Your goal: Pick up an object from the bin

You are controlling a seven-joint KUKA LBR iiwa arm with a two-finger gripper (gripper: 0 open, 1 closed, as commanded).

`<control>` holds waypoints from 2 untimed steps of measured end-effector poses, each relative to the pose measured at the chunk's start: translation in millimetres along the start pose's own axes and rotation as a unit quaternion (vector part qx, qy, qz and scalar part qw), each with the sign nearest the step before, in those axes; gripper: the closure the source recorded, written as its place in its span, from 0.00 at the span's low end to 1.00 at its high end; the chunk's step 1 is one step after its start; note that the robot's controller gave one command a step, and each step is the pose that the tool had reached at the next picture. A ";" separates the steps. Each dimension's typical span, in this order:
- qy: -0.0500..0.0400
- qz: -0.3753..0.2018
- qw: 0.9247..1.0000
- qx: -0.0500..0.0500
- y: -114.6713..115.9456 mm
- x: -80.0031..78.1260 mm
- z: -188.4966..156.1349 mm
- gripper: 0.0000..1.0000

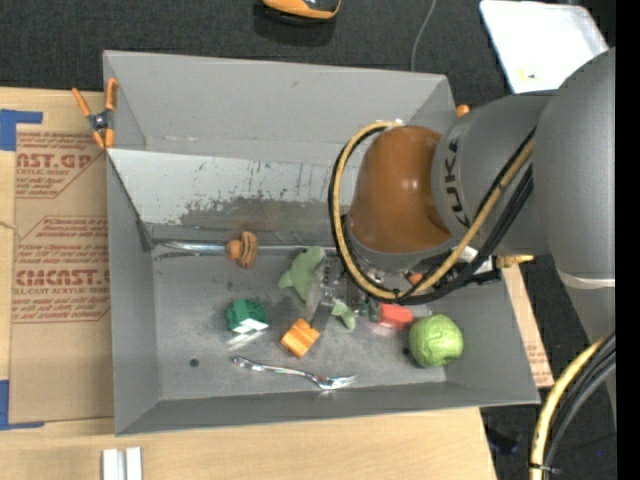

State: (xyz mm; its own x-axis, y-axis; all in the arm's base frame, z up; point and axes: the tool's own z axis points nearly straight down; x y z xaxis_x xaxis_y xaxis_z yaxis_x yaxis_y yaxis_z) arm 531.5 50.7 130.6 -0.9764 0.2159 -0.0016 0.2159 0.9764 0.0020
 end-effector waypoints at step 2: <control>0.002 0.043 0.999 0.000 6.1 -1.6 -70.0 1.00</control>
Offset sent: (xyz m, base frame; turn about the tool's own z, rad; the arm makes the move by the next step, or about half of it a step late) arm 0.0084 0.0149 0.1436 0.0754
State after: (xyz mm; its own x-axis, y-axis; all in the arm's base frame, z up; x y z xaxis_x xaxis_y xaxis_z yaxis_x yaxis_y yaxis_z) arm 534.3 56.2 200.6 -0.9545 0.2982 0.0021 0.2982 0.9545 0.0014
